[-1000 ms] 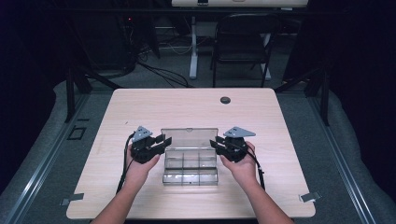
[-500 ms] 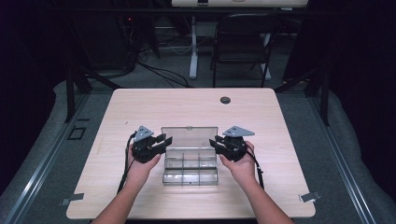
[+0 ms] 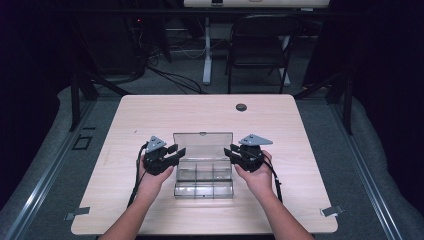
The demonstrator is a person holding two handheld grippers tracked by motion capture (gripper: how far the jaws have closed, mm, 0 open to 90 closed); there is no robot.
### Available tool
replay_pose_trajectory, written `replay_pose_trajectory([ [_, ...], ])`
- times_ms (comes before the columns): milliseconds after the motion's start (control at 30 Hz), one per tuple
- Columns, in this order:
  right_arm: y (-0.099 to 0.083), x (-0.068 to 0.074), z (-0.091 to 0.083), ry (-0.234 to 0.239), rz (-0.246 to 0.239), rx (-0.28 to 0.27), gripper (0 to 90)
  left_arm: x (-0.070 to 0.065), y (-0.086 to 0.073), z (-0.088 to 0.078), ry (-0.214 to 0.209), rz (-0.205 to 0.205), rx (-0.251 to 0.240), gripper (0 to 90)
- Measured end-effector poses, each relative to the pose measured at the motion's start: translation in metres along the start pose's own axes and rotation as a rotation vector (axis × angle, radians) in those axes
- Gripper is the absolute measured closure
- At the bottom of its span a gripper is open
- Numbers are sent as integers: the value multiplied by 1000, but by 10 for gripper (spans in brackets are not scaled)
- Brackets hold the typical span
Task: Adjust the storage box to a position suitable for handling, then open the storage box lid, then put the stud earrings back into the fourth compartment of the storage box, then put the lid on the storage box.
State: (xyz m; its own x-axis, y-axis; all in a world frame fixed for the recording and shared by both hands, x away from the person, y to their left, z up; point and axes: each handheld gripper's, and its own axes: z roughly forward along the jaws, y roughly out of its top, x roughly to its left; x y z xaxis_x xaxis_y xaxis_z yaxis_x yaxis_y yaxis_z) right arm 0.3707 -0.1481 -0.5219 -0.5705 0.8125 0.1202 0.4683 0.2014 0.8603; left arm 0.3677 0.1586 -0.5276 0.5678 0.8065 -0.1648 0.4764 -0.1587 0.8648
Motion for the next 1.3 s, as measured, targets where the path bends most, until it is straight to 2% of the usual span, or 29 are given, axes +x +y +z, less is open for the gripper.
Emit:
replay_pose_trajectory([
  [600, 0, -2, 6, -7, 5, -4, 673, 1, -1, 5, 7, -8, -2, 590],
  [767, 0, -3, 8, -8, 7, -5, 670, 0, -2, 7, 36, 34, 7, 592],
  [1167, 1, -5, 12, -18, -12, 9, 667, 5, -3, 11, 17, -16, 0, 621],
  [1300, 1, -5, 13, -21, -5, 6, 666, 6, -3, 12, 19, -15, -1, 630],
])
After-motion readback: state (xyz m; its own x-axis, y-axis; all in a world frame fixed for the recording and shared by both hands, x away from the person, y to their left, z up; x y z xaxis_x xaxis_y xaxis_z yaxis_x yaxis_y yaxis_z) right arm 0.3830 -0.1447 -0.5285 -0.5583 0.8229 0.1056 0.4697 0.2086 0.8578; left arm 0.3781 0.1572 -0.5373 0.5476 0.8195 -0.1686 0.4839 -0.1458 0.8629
